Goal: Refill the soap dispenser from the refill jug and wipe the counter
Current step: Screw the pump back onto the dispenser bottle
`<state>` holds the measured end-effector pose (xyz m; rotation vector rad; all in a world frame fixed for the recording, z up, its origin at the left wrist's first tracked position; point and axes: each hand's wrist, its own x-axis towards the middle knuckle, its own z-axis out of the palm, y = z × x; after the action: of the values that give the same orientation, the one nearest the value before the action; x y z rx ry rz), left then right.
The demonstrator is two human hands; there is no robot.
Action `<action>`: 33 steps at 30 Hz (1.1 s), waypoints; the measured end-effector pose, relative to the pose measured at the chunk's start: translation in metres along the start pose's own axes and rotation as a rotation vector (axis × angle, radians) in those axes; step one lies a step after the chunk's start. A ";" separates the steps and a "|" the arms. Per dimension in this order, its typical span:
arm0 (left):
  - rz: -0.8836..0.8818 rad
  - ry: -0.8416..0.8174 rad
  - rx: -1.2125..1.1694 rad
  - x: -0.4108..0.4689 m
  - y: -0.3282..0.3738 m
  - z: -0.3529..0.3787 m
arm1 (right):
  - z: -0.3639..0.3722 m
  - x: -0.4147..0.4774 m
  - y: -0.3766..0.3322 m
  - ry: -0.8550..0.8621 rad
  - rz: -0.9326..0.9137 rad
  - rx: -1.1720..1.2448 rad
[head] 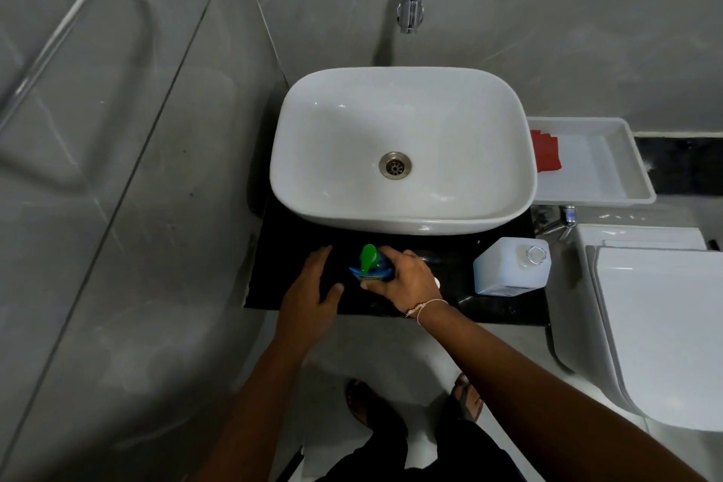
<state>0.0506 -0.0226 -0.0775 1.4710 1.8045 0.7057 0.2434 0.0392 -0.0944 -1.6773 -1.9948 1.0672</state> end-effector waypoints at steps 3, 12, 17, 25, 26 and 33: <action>0.024 -0.041 0.331 -0.011 -0.029 -0.010 | 0.003 0.001 0.000 -0.005 -0.013 0.020; 0.066 -0.158 0.759 -0.041 -0.078 -0.018 | 0.016 0.012 -0.011 -0.016 -0.072 0.011; 0.046 -0.211 0.818 -0.043 -0.085 -0.024 | 0.035 0.021 -0.027 -0.054 -0.111 0.021; 0.120 -0.217 0.814 -0.048 -0.097 -0.028 | 0.081 0.045 -0.066 -0.080 -0.171 -0.017; 0.121 -0.217 0.800 -0.049 -0.099 -0.028 | 0.086 0.049 -0.071 -0.091 -0.174 -0.021; 0.110 -0.195 0.752 -0.054 -0.101 -0.026 | 0.111 0.064 -0.098 -0.119 -0.224 0.002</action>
<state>-0.0248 -0.0960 -0.1302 2.0357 1.9357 -0.1114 0.0846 0.0594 -0.1117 -1.3783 -2.1932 1.1087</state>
